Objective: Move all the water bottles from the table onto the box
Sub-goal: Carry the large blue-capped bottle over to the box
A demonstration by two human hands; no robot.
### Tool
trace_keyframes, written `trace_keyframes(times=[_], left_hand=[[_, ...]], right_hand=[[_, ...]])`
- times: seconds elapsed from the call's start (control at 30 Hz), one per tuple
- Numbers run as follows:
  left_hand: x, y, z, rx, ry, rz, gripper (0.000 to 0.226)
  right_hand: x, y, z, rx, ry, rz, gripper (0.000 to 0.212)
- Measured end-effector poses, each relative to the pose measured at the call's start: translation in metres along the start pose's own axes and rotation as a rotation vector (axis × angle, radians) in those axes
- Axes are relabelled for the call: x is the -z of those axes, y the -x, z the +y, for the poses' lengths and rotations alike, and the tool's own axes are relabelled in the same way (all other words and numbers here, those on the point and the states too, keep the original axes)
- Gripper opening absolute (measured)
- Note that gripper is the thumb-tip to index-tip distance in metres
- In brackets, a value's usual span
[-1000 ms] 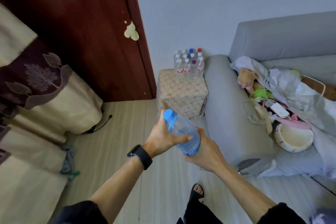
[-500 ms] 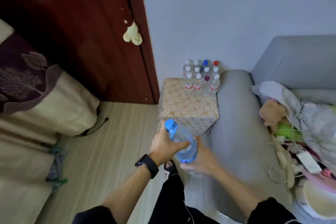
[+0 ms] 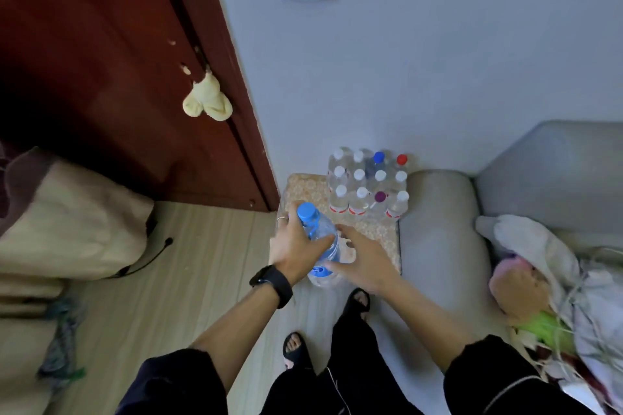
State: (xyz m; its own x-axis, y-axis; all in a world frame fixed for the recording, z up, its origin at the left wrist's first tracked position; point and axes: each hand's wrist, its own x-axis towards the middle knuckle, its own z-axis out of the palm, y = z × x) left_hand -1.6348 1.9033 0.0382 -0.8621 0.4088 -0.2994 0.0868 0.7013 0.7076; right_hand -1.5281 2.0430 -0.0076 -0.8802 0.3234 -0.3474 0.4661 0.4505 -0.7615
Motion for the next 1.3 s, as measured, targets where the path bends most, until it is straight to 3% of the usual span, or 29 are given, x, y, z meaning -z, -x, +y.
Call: trace_keyframes(times=[0.3,0.4,0.53,0.7,0.83,1.1,1.3], left_hand=[[-0.038,-0.133,0.003,0.217,0.032,0.146,0.058],[-0.059,-0.171,-0.005,0.278,0.06,0.225,0.061],[-0.089,-0.224,-0.016,0.322,0.108,0.285,0.061],[-0.122,-0.277,-0.022,0.259,0.189,0.371,0.061],[-0.14,-0.312,-0.023,0.239,0.244,0.4,0.065],[-0.165,-0.325,-0.03,0.151,0.171,0.346,0.083],[-0.151,-0.323,-0.047,0.042,0.053,0.224,0.08]], right_hand=[[0.076,-0.142,0.063,0.064,0.204,0.138,0.056],[0.08,-0.184,0.085,0.077,0.369,0.159,0.061],[0.072,-0.231,0.115,-0.061,0.536,0.133,0.08],[0.056,-0.266,0.144,-0.134,0.643,0.168,0.089],[0.04,-0.266,0.163,-0.135,0.69,0.228,0.083],[0.029,-0.273,0.175,-0.134,0.727,0.292,0.082],[0.031,-0.272,0.173,-0.144,0.718,0.27,0.081]])
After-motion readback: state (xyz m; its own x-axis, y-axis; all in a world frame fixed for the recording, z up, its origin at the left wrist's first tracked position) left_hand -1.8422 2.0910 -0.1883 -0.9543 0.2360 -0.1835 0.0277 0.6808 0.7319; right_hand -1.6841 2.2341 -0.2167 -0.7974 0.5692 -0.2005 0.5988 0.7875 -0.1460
